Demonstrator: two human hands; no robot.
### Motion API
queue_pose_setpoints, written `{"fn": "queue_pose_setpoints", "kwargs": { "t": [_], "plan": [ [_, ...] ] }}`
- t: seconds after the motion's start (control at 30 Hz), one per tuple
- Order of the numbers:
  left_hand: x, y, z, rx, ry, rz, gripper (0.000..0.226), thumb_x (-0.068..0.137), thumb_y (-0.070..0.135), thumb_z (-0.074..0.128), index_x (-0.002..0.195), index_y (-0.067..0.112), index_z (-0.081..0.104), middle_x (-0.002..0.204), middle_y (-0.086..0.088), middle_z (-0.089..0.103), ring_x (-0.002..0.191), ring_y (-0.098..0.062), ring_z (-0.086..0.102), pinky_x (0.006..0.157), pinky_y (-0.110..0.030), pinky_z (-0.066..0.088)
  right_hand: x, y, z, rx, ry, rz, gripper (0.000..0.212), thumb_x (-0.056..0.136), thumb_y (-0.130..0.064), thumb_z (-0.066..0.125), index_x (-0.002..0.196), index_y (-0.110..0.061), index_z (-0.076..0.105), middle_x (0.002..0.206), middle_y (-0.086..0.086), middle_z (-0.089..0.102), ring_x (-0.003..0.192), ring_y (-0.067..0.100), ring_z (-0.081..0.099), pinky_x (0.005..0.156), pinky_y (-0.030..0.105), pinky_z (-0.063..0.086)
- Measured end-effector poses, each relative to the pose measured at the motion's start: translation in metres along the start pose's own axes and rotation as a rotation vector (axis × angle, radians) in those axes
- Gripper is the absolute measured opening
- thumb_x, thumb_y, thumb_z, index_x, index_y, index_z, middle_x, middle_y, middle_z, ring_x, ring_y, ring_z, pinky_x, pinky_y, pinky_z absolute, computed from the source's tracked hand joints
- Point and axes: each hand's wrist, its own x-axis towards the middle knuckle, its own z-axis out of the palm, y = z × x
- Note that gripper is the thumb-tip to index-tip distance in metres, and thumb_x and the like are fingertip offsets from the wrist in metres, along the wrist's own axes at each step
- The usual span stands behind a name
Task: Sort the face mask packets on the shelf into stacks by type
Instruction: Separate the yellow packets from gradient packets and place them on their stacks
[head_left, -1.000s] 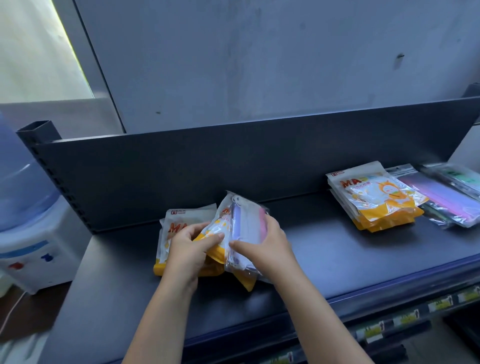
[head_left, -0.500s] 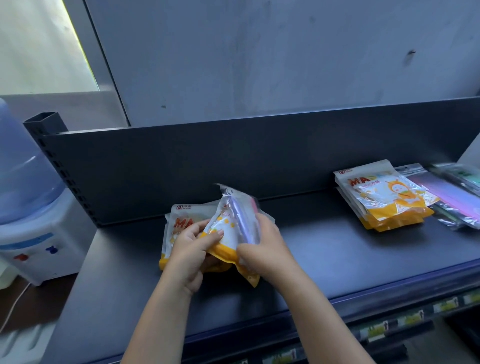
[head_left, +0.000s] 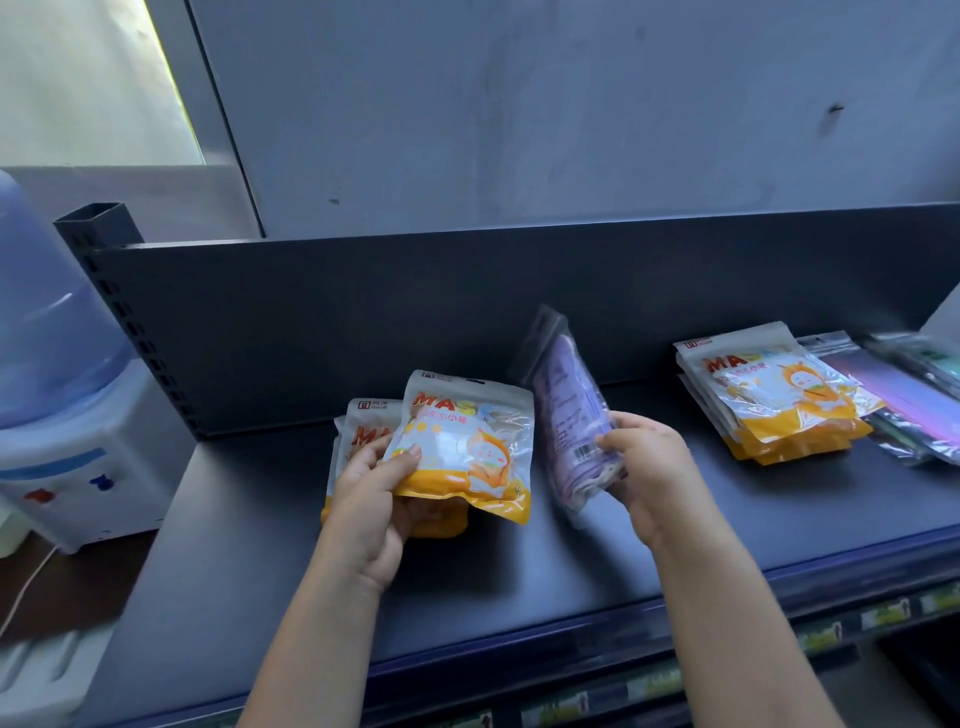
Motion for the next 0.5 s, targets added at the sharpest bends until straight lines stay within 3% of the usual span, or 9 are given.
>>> {"fn": "queue_pose_setpoints", "kwargs": {
  "t": [0.1, 0.2, 0.27, 0.33, 0.5],
  "plan": [
    [-0.002, -0.001, 0.001, -0.010, -0.006, 0.015, 0.030, 0.096, 0.005, 0.064, 0.125, 0.008, 0.060, 0.115, -0.023, 0.072, 0.083, -0.039, 0.074, 0.062, -0.056, 0.060, 0.004, -0.001, -0.011, -0.105, -0.048, 0.035, 0.029, 0.091, 0.008, 0.049, 0.101, 0.000, 0.075, 0.086, 0.018, 0.075, 0.072, 0.031, 0.069, 0.067, 0.035, 0.061],
    [-0.003, -0.006, 0.003, 0.004, 0.004, 0.041, 0.030, 0.096, 0.006, 0.065, 0.125, 0.009, 0.060, 0.113, -0.019, 0.073, 0.078, -0.029, 0.076, 0.058, -0.046, 0.062, 0.005, -0.002, -0.012, -0.242, -0.114, 0.081, 0.023, 0.087, 0.007, 0.053, 0.097, 0.000, 0.073, 0.089, 0.020, 0.078, 0.073, 0.032, 0.073, 0.078, 0.046, 0.064],
    [-0.003, -0.009, 0.006, 0.009, 0.009, 0.051, 0.028, 0.096, 0.006, 0.066, 0.123, 0.012, 0.061, 0.112, -0.016, 0.074, 0.082, -0.029, 0.076, 0.063, -0.047, 0.063, 0.003, 0.000, -0.008, -0.243, -0.140, 0.109, 0.027, 0.085, 0.012, 0.055, 0.102, 0.002, 0.073, 0.095, 0.021, 0.081, 0.079, 0.035, 0.078, 0.078, 0.049, 0.066],
    [-0.003, -0.012, 0.009, -0.005, 0.004, 0.048, 0.024, 0.096, 0.006, 0.066, 0.118, 0.015, 0.062, 0.111, -0.015, 0.075, 0.087, -0.031, 0.075, 0.071, -0.051, 0.063, 0.001, 0.004, -0.004, -0.207, -0.127, 0.094, 0.030, 0.088, 0.014, 0.054, 0.103, -0.001, 0.074, 0.091, 0.019, 0.081, 0.075, 0.032, 0.078, 0.070, 0.044, 0.064],
    [-0.003, -0.015, 0.020, -0.082, 0.007, 0.040, 0.022, 0.095, 0.009, 0.066, 0.117, 0.009, 0.066, 0.115, -0.021, 0.075, 0.096, -0.036, 0.070, 0.093, -0.062, 0.053, -0.001, 0.003, -0.009, -0.041, -0.010, -0.035, 0.040, 0.091, 0.018, 0.049, 0.092, -0.012, 0.077, 0.084, 0.011, 0.078, 0.070, 0.027, 0.071, 0.071, 0.039, 0.056]
  ]
}}
